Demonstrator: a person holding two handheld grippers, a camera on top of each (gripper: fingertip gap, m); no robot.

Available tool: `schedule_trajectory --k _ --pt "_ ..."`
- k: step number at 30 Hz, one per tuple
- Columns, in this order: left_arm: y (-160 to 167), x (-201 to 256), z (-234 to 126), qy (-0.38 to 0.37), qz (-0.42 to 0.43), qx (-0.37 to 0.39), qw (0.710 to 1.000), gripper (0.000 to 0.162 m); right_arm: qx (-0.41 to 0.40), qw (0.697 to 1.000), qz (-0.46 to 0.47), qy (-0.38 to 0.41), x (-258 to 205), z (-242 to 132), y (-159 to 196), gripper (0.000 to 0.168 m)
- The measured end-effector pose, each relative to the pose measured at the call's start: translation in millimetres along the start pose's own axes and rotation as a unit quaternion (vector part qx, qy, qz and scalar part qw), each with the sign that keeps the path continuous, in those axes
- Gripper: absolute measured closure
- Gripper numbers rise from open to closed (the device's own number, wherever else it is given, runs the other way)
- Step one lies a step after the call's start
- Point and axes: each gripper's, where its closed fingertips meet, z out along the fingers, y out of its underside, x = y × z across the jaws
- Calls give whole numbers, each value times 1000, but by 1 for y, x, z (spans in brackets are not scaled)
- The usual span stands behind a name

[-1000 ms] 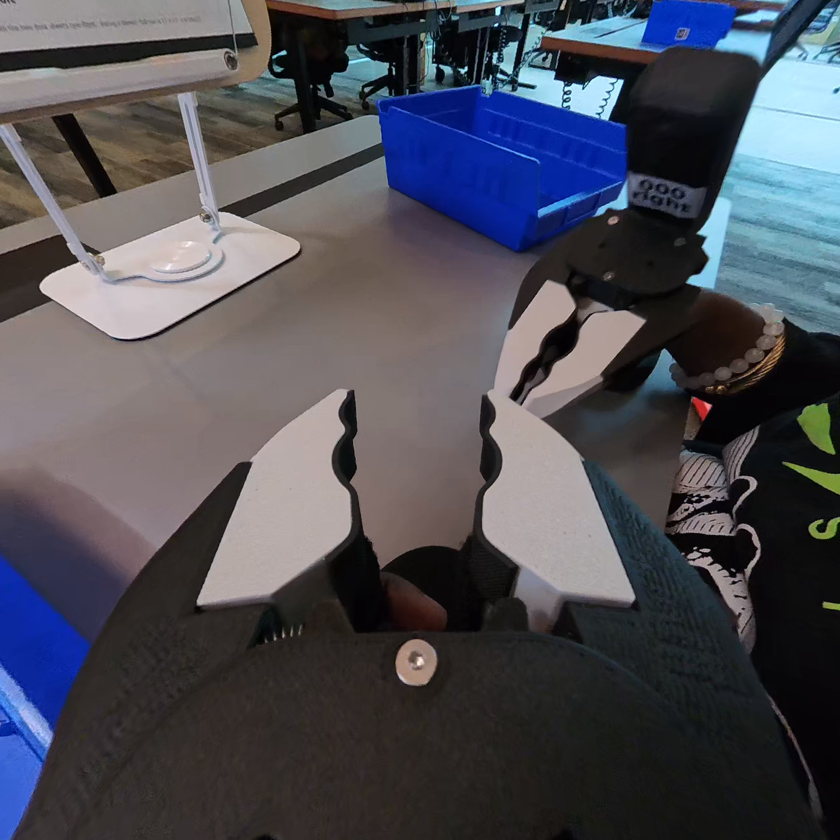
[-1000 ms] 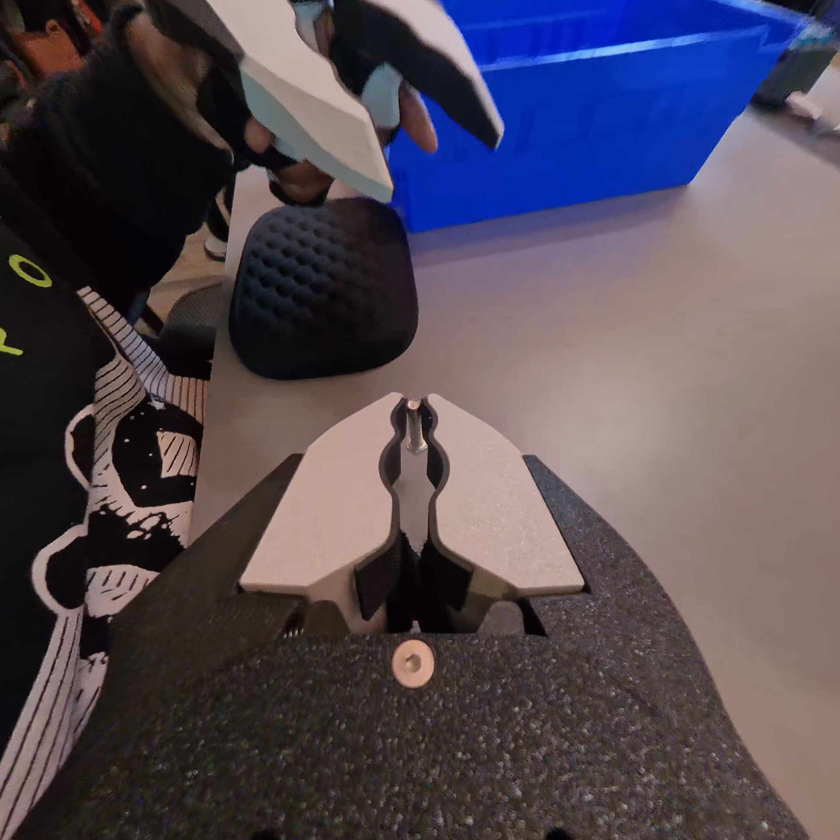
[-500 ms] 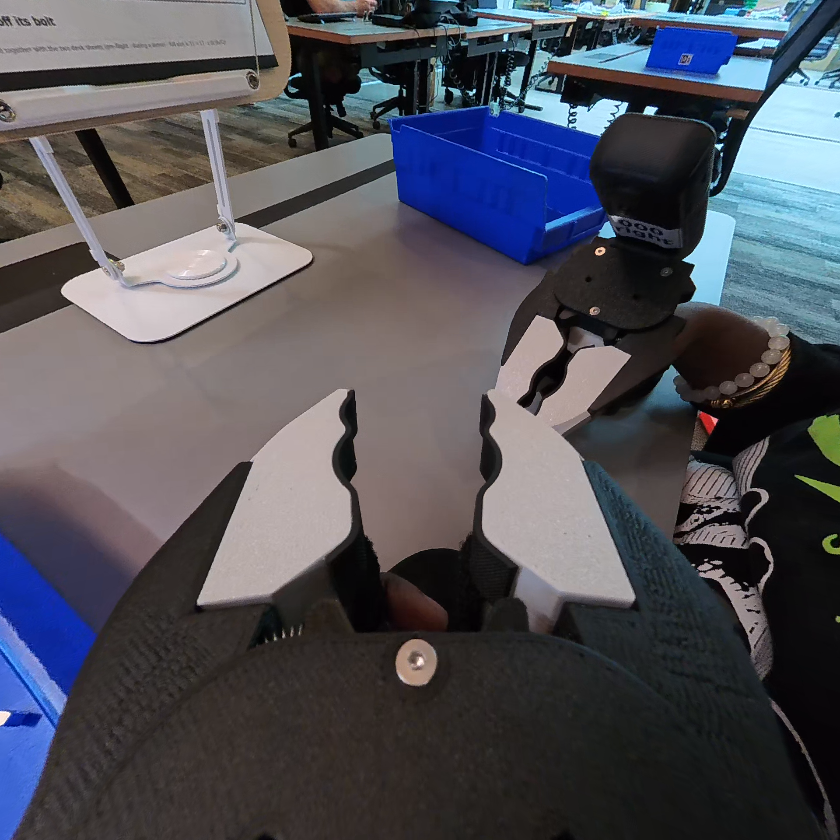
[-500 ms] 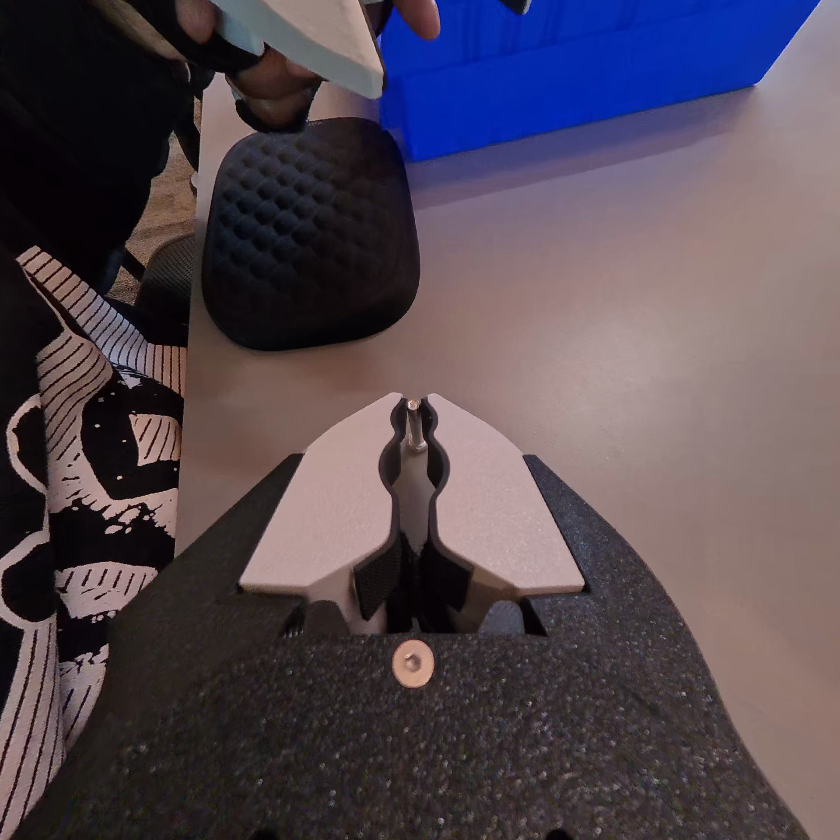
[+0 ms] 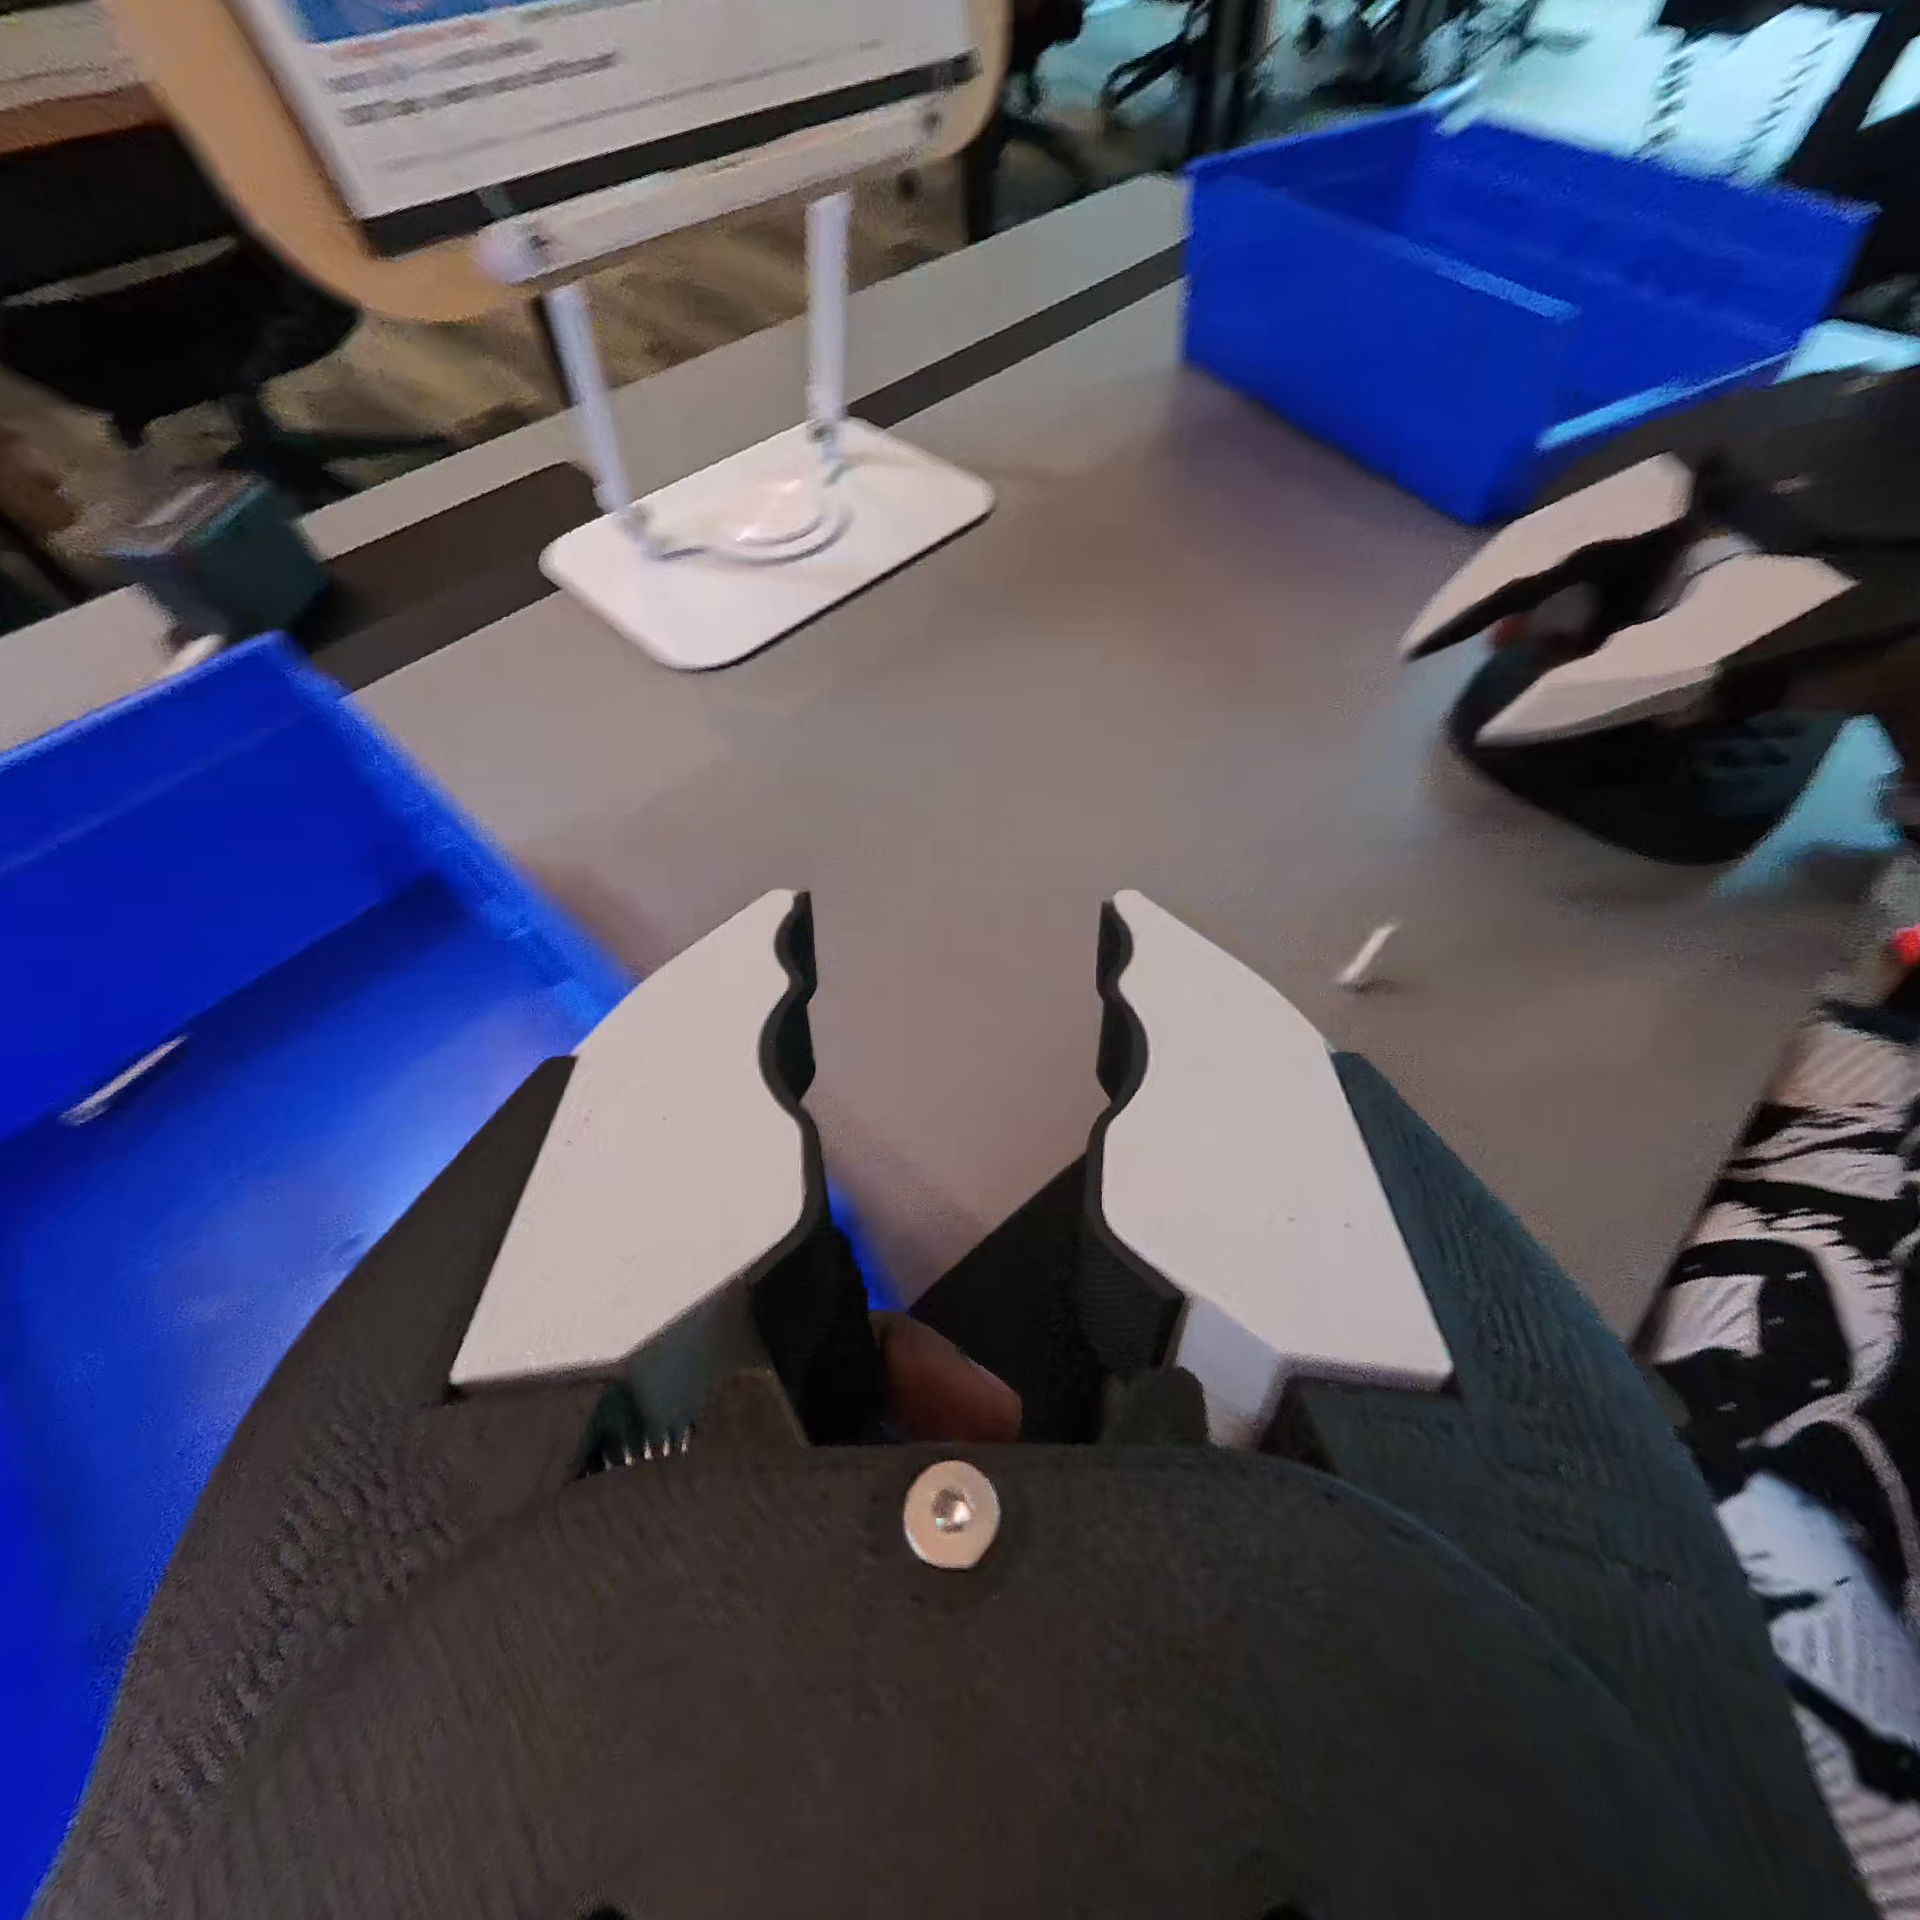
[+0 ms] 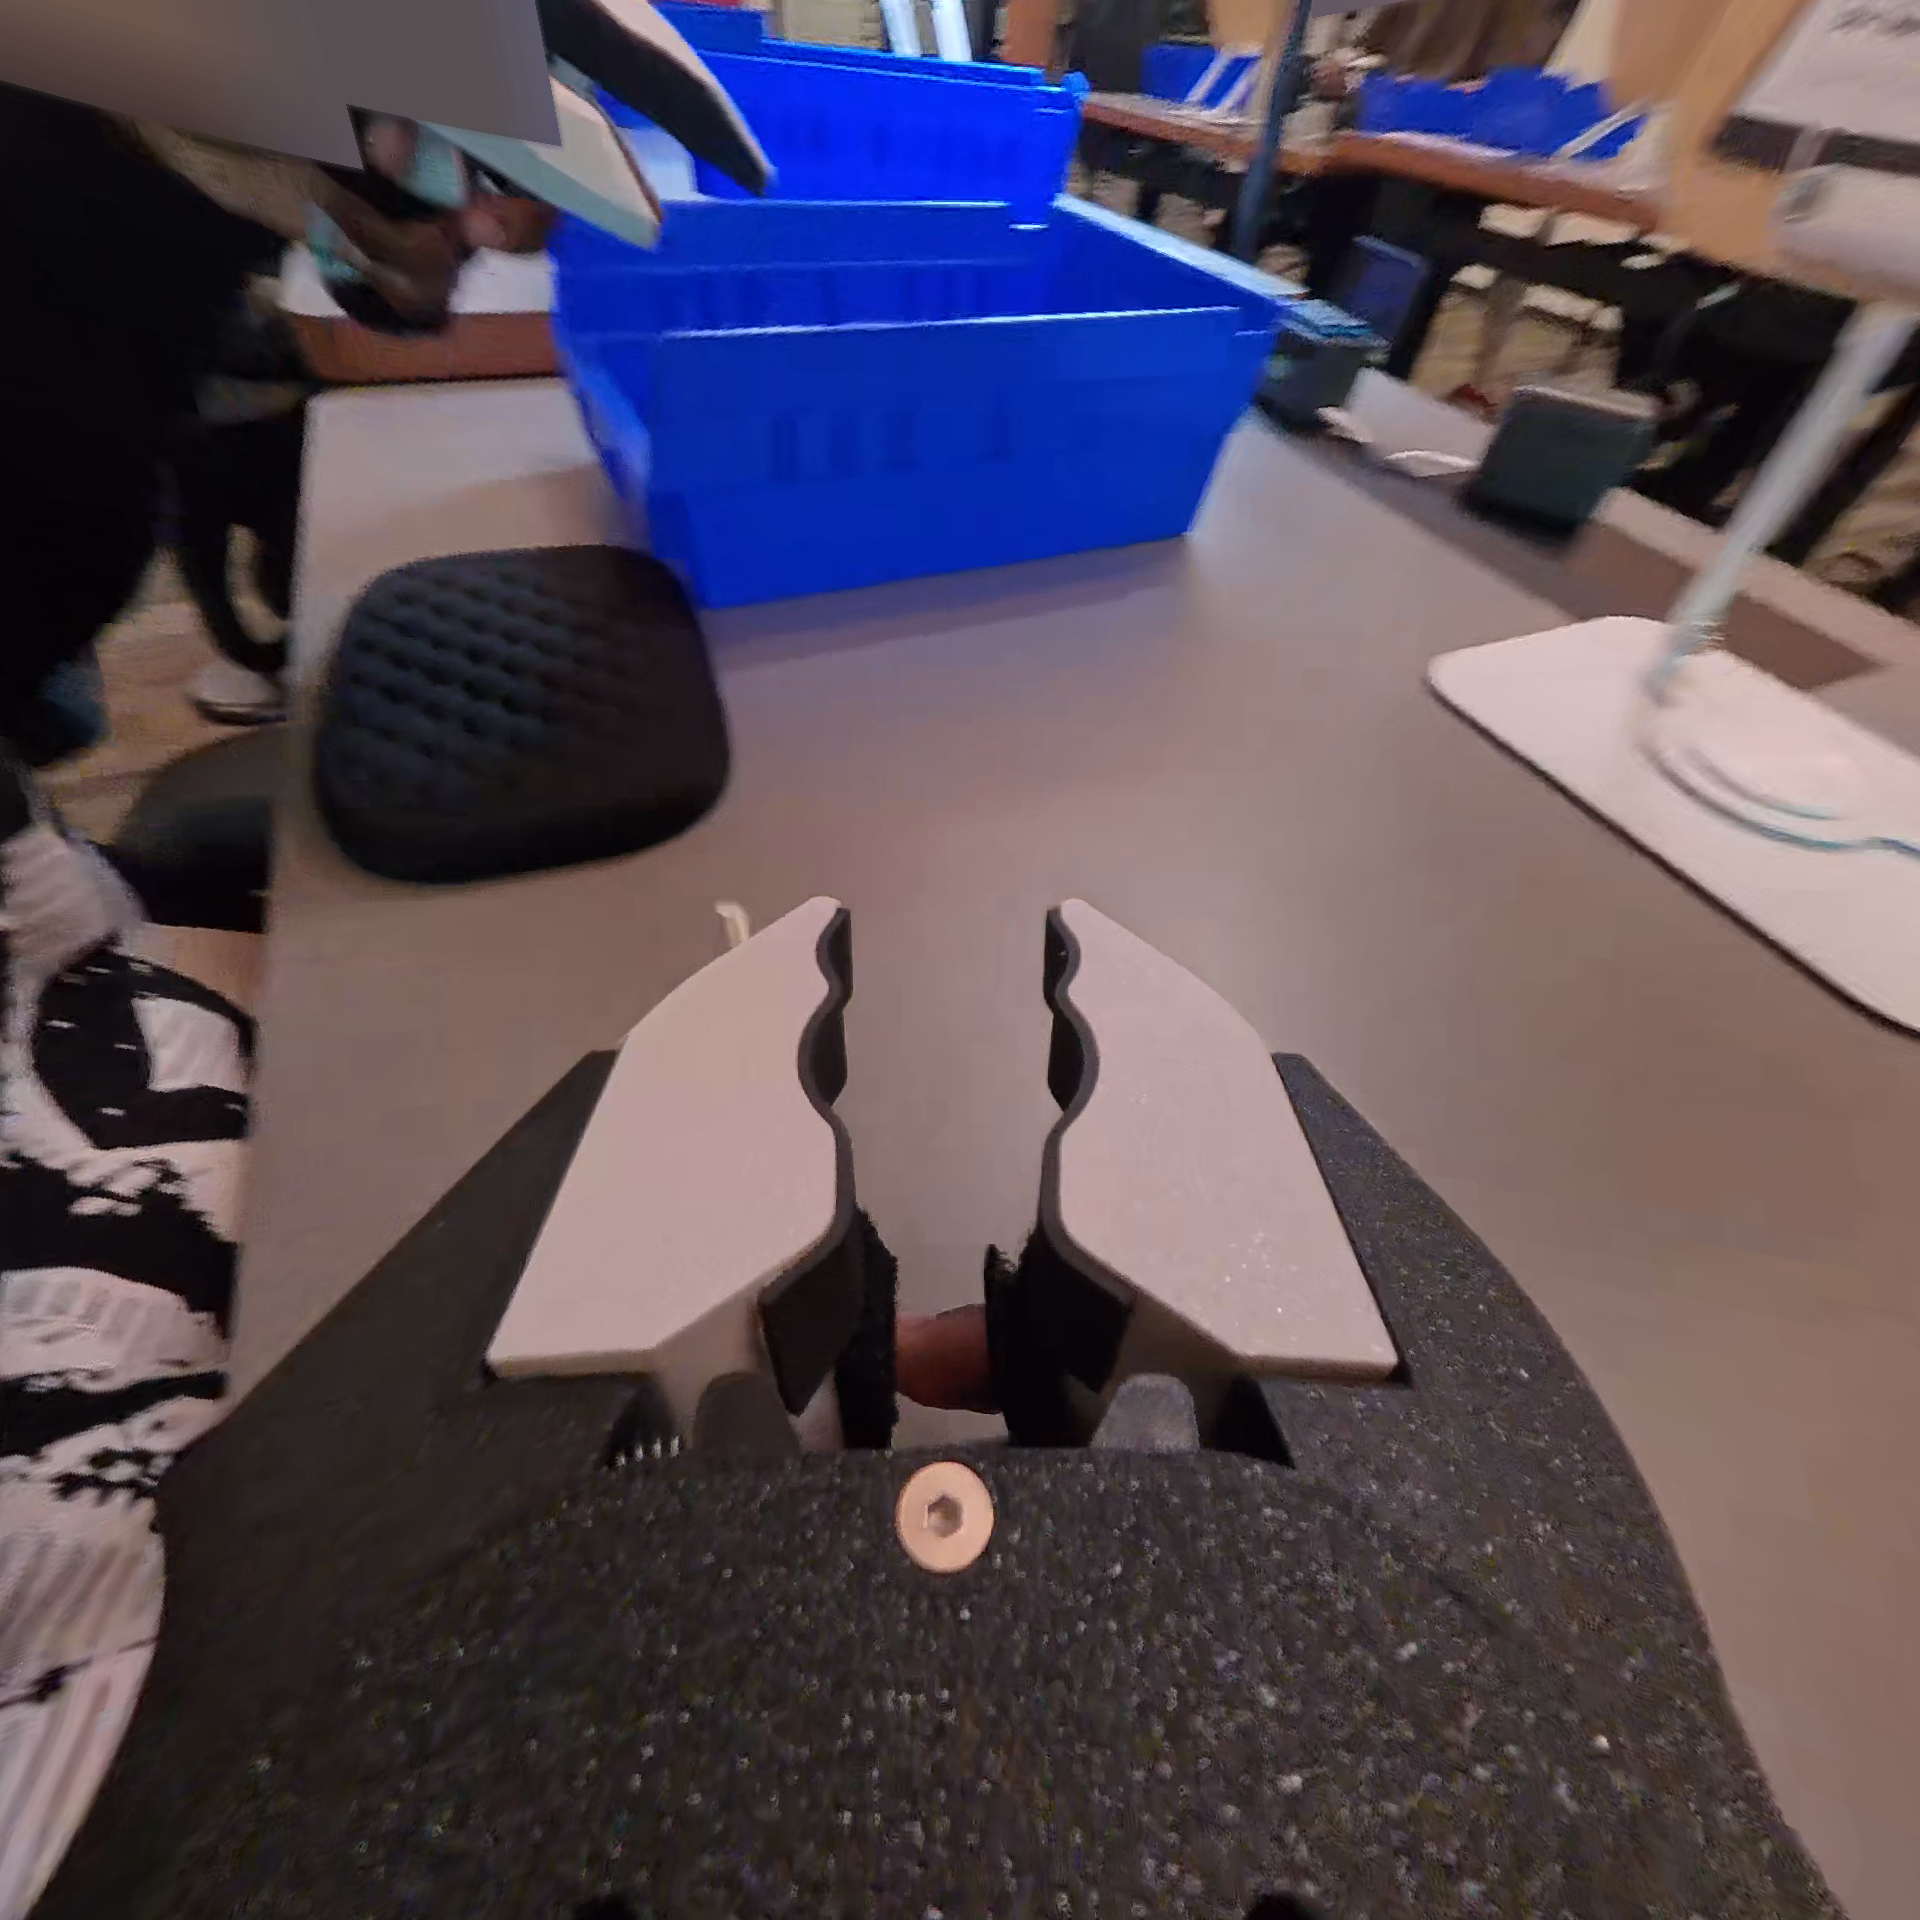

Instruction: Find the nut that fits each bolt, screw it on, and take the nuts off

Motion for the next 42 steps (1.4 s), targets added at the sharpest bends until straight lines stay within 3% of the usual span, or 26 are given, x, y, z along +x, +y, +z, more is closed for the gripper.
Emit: schedule_trajectory --k 4,8,12,18,26,32,36,39,42 --pt "22 -63 -19 -46 -3 -94 994 112 32 999 10 -5 2 -13 -3 131" --pt "67 -126 -18 -103 32 -240 965 115 24 1000 4 2 2 -11 0 131" --pt "106 -149 -4 -85 8 -335 938 116 -13 1000 -18 -6 -3 -4 10 131" --pt "137 -161 10 -58 -63 -373 924 132 -11 1000 -17 -13 -5 -5 9 131" --pt "155 -160 13 -36 -74 -399 913 137 15 1000 8 -8 1 -10 3 132" --pt "154 -162 15 -35 -77 -388 918 150 17 1000 9 -6 2 -10 3 132" --pt "151 -164 11 -48 -58 -386 919 150 33 999 9 -2 3 -14 -1 132" --pt "117 -159 4 -65 -46 -333 940 150 47 999 13 12 9 -22 -4 132" --pt "57 -125 -4 -51 5 -256 965 150 36 999 12 36 19 -29 1 132"
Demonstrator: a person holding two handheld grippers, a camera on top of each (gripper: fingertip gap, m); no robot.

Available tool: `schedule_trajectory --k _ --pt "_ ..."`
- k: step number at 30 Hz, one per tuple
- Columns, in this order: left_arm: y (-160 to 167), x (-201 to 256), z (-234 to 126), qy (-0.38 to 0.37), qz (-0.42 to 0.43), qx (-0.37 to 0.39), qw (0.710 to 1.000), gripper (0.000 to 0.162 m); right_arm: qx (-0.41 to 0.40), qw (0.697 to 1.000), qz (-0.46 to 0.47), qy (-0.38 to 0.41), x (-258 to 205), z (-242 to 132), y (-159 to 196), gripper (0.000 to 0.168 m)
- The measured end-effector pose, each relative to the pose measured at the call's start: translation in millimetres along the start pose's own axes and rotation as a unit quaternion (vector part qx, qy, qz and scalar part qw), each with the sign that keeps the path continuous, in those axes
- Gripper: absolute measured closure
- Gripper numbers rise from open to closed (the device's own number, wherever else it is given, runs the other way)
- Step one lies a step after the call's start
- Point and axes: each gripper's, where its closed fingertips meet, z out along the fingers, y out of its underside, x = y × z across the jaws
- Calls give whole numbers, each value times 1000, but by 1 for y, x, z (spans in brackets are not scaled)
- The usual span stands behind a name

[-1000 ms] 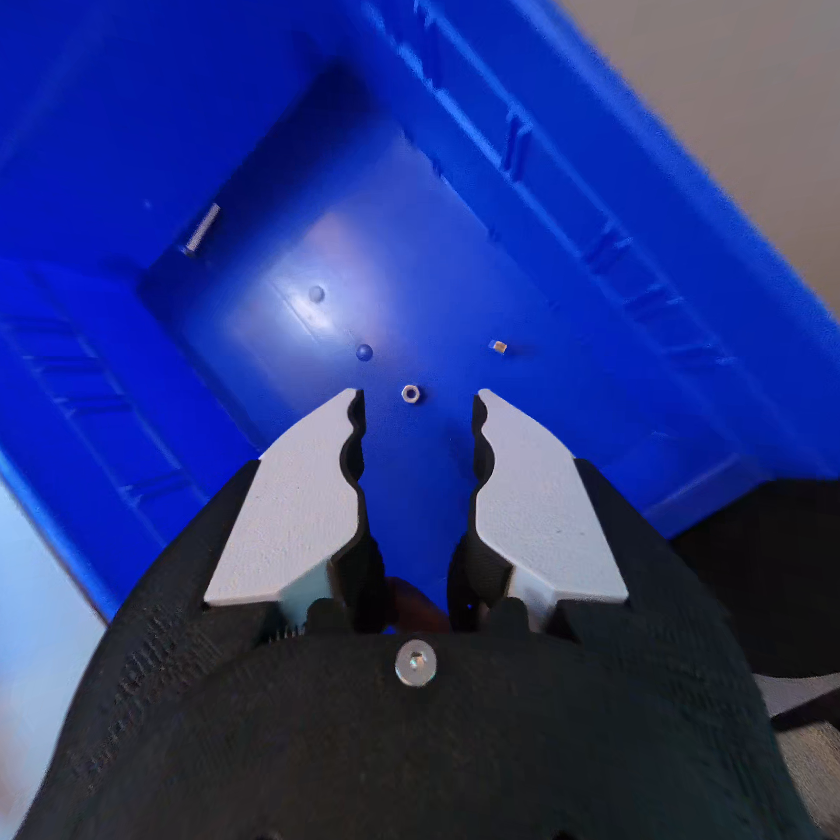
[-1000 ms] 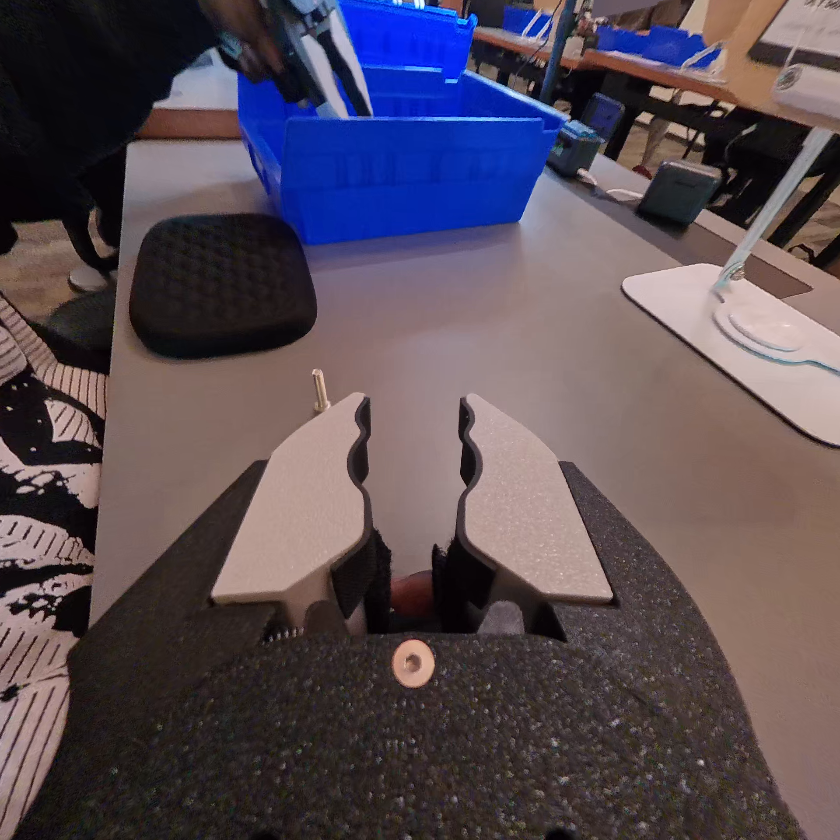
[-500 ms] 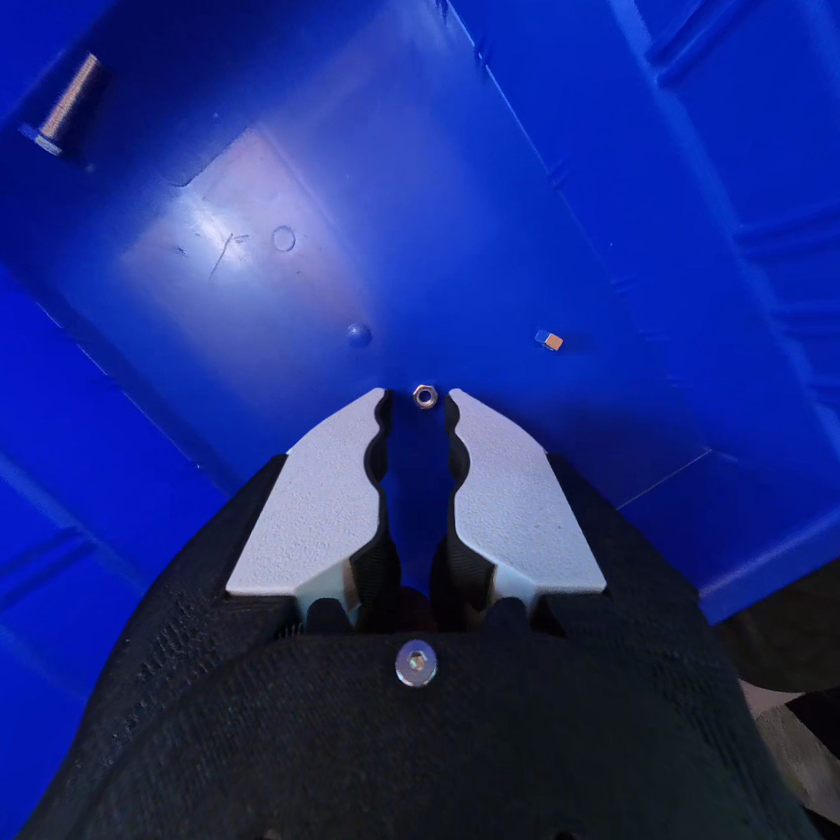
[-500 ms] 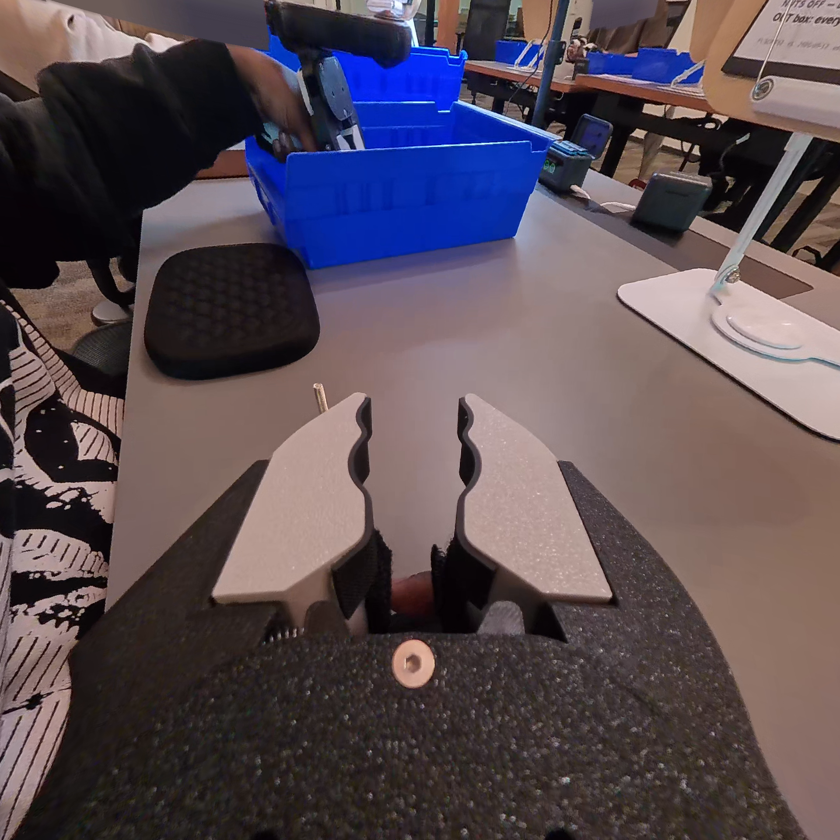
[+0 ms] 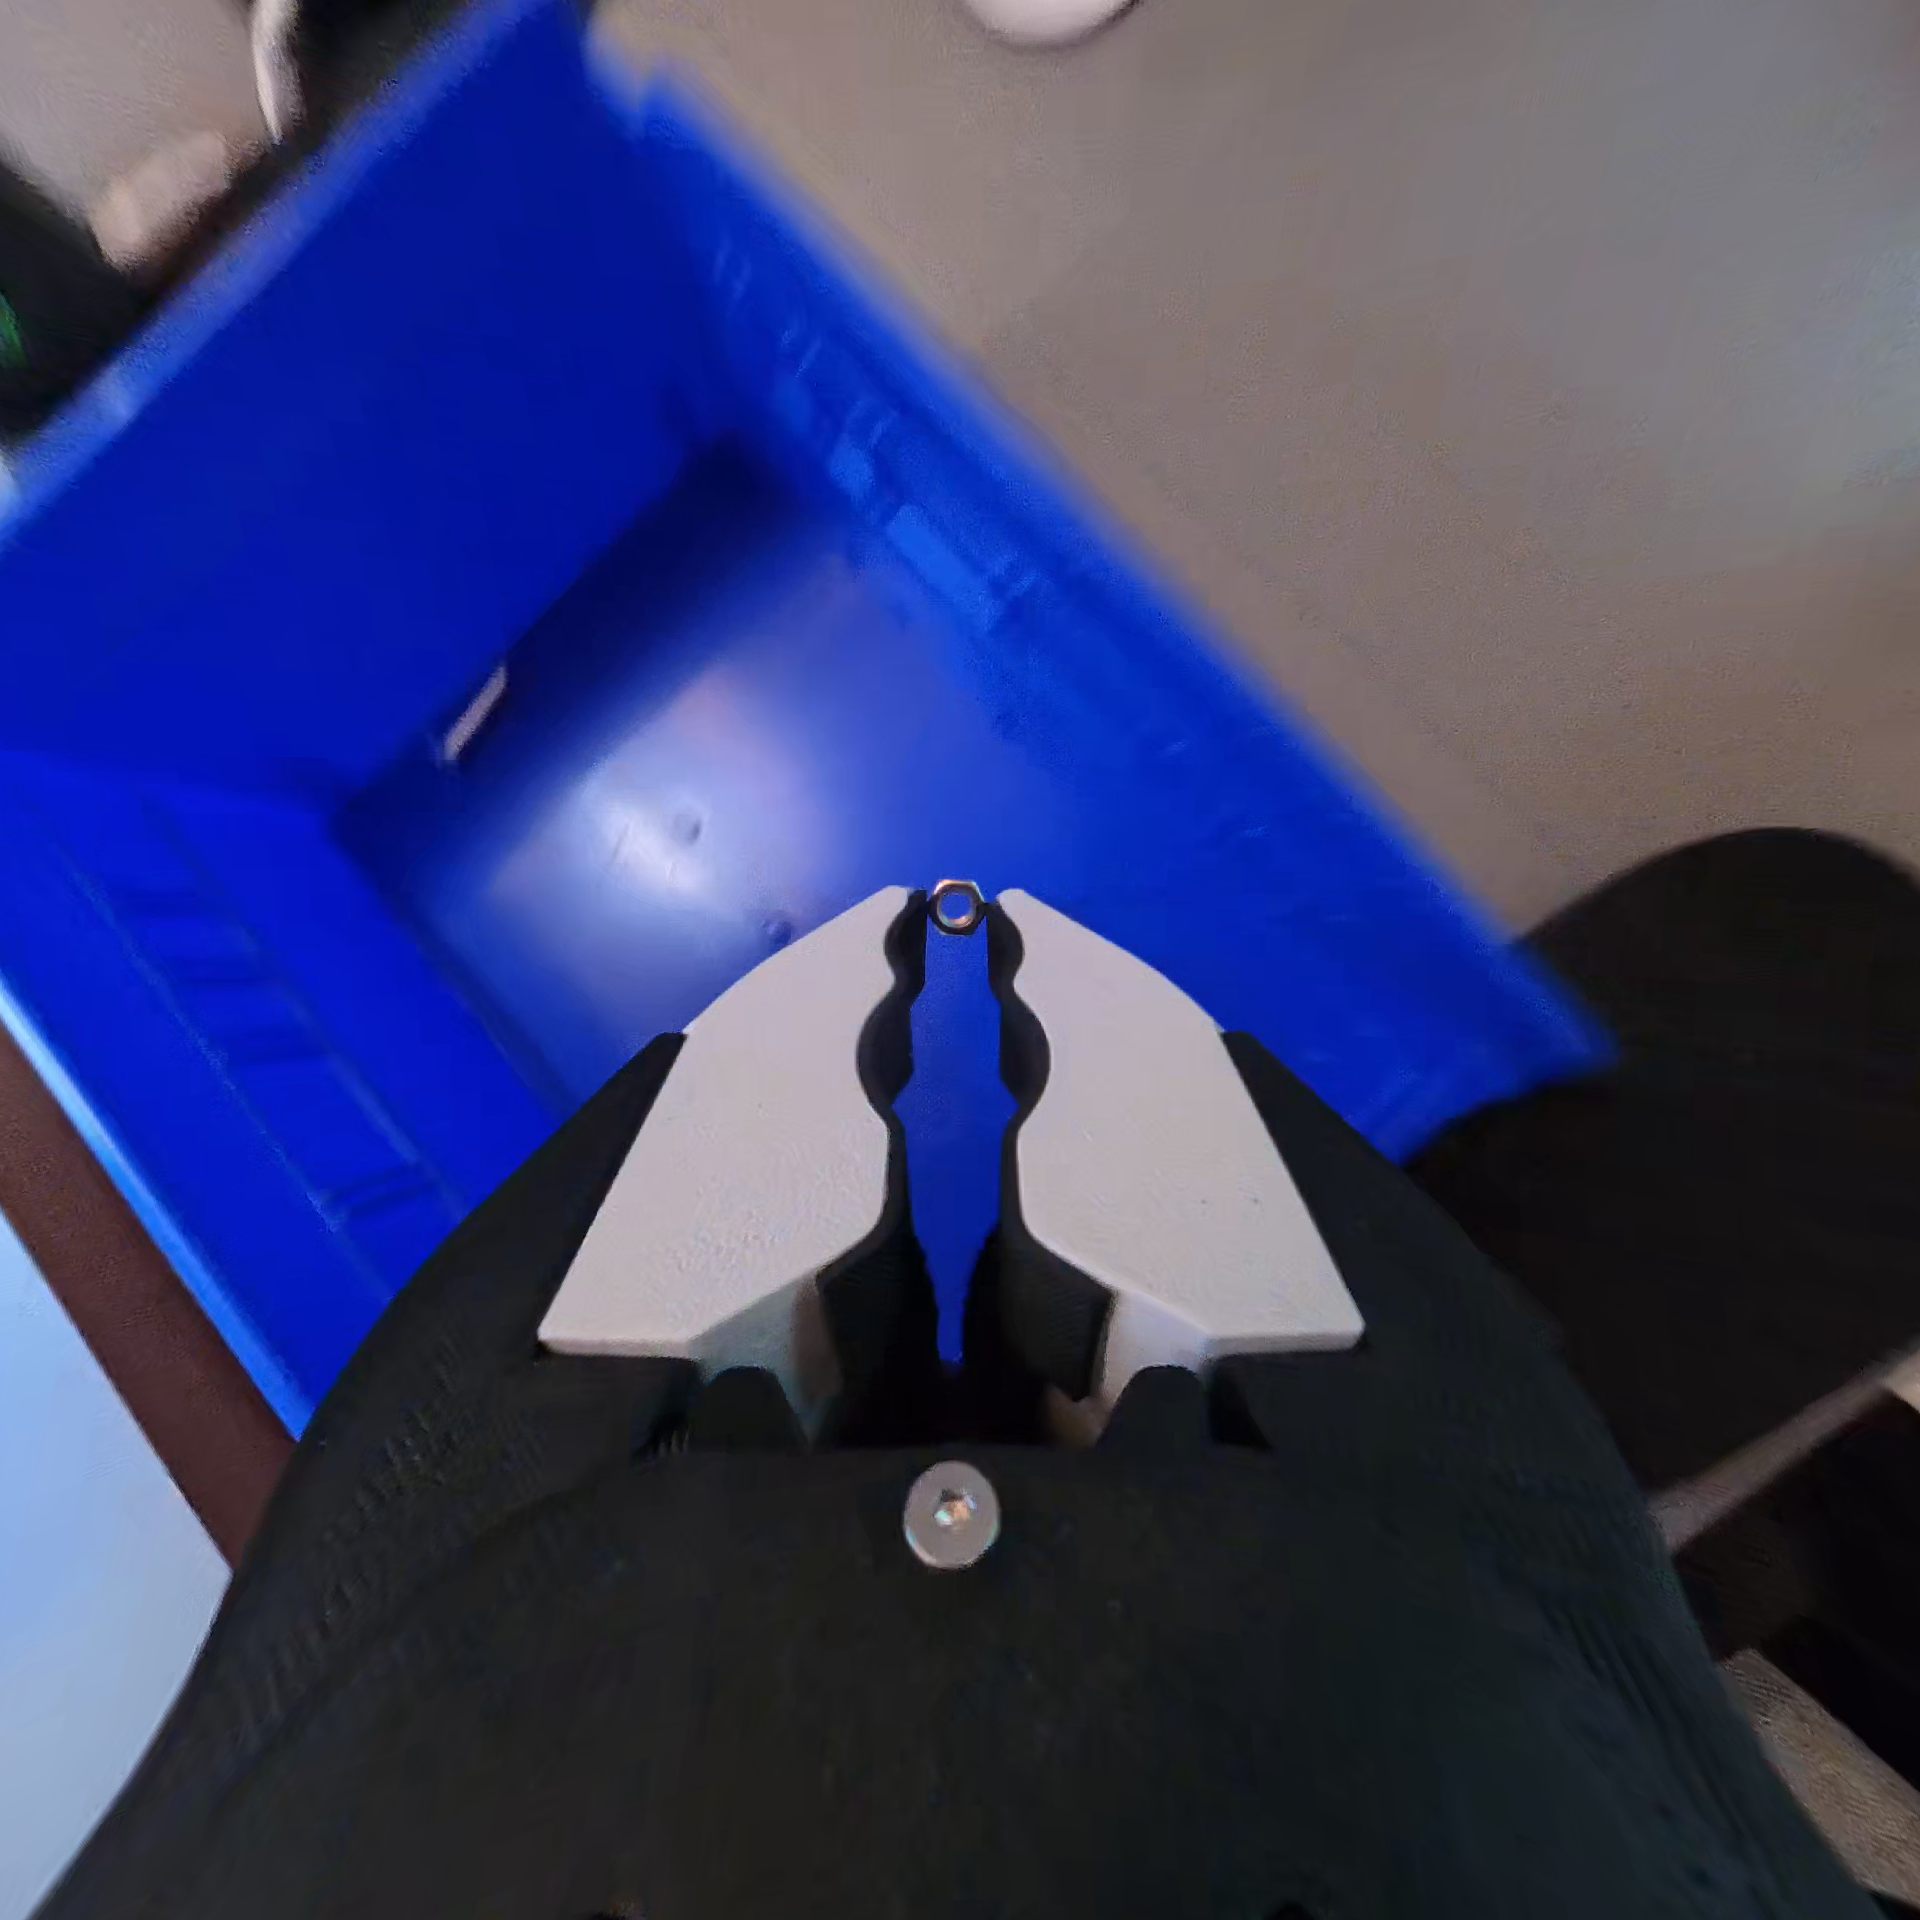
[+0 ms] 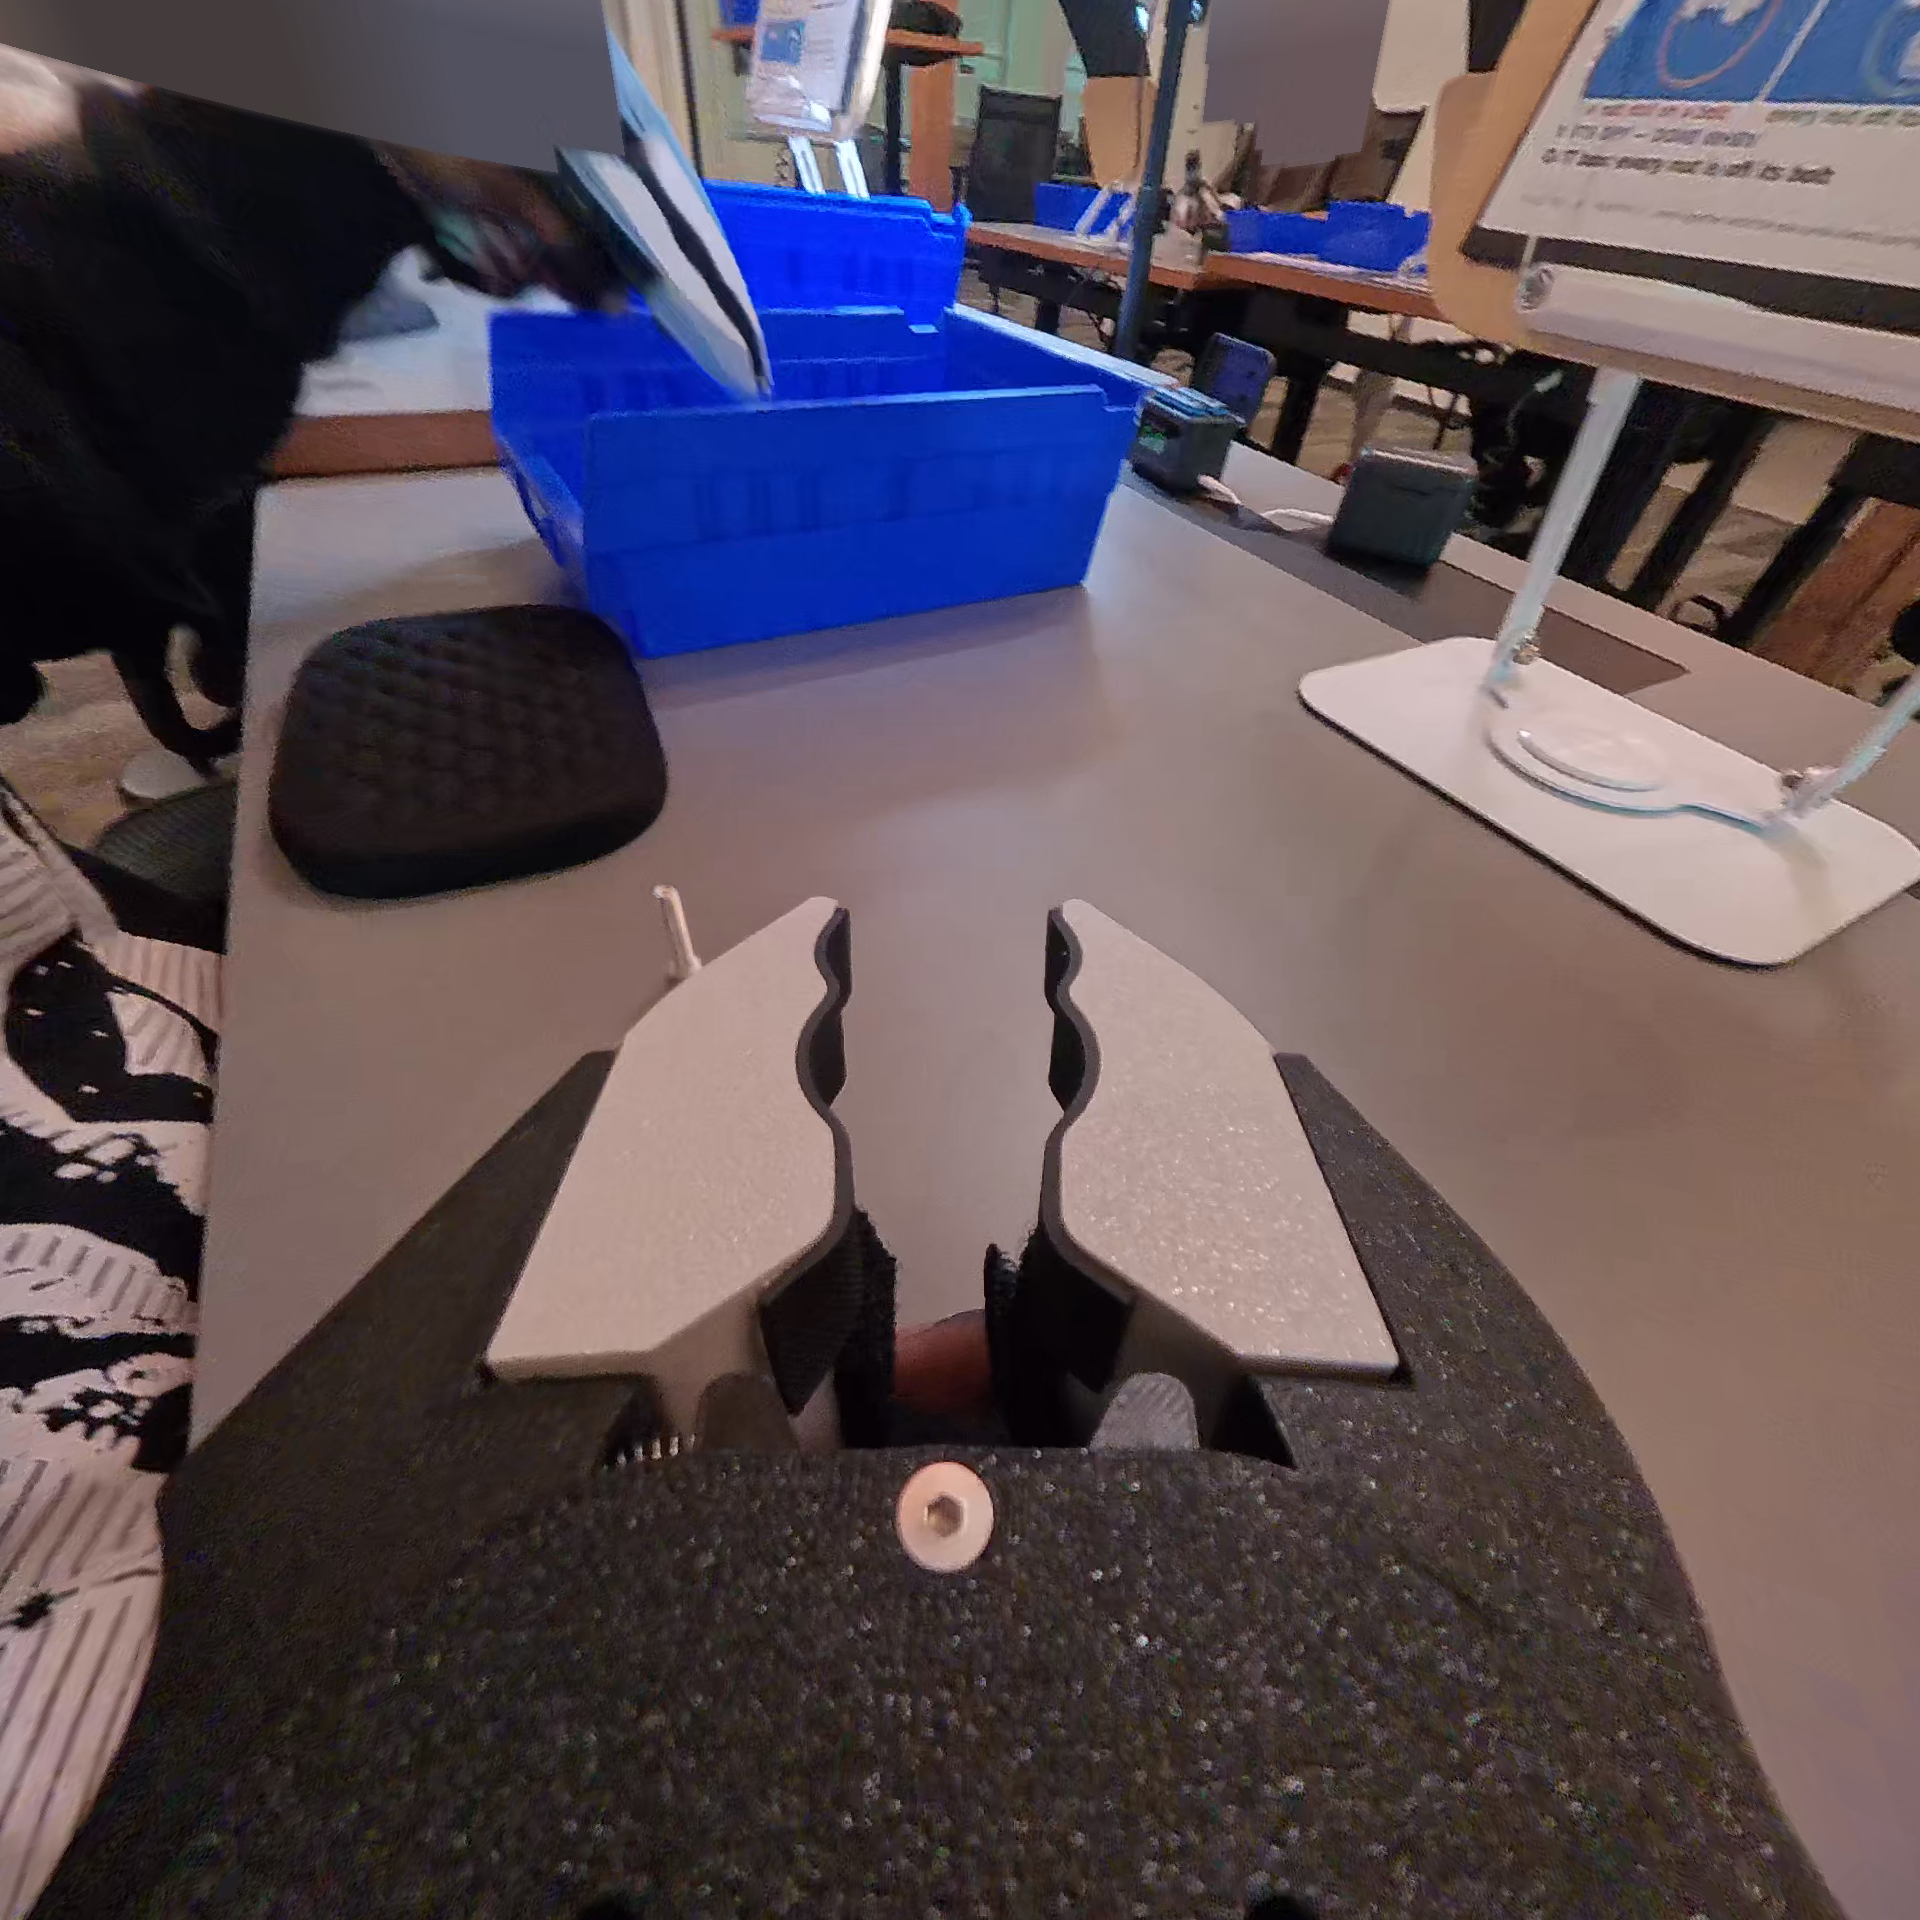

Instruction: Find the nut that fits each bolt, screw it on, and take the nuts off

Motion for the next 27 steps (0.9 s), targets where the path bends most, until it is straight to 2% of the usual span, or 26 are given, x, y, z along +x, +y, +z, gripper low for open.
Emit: schedule_trajectory --k 3,5,10,14,20,27 --pt "-43 64 -33 37 92 64 993 151 -7 1000 -2 9 4 -4 4 132" --pt "-56 117 -38 76 160 79 981 151 3 1000 -3 10 4 -6 2 132" --pt "-61 234 -12 183 253 82 946 150 7 1000 -4 10 4 -7 2 133" --pt "-52 302 16 256 284 60 922 150 1 1000 -8 8 3 -5 4 133" --pt "-46 335 62 238 295 14 925 150 16 1000 -4 6 3 -8 1 133" --pt "-44 324 98 197 282 -40 938 150 24 1000 -6 7 3 -9 -1 133"
